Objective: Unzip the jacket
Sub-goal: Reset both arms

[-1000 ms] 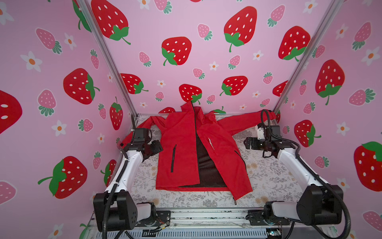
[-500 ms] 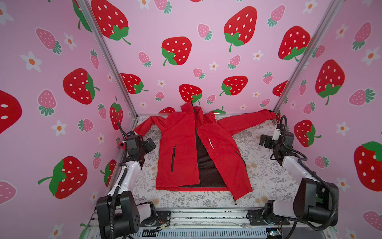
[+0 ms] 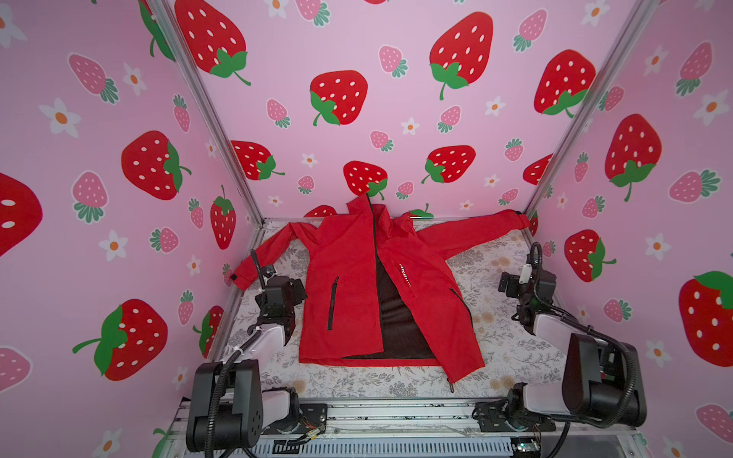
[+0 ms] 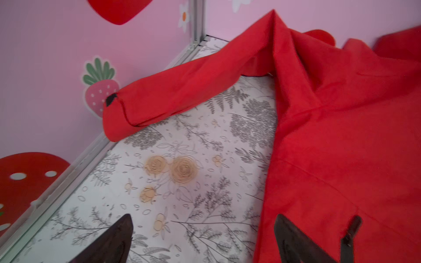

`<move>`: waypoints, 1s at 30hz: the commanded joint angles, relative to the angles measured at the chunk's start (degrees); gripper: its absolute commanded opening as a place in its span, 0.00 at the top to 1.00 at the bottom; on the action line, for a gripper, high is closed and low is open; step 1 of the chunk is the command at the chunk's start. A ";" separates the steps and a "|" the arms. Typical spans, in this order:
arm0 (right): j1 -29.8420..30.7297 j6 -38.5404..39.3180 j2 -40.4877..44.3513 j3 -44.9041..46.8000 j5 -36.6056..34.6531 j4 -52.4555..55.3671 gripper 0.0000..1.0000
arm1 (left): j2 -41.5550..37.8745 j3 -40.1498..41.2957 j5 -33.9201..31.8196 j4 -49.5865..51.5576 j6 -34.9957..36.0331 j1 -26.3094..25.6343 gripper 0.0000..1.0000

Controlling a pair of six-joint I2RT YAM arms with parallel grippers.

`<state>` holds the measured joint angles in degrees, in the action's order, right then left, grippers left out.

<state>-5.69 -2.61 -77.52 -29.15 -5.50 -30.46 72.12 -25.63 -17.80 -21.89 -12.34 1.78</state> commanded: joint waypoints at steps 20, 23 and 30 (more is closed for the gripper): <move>1.66 2.16 3.60 7.34 11.30 -10.54 0.03 | 16.60 0.18 8.92 -23.31 10.64 -3.64 0.02; 3.37 4.25 -1.18 6.51 11.08 -11.80 0.03 | 16.49 0.12 9.36 -23.06 10.53 -3.36 0.01; 4.79 5.25 -12.53 7.96 10.37 -24.43 0.01 | 16.52 0.22 9.71 -23.19 10.49 -3.20 0.01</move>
<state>-1.43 1.43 -87.94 -20.80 4.64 -47.86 88.82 -24.36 -9.15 -45.23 -1.96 -1.69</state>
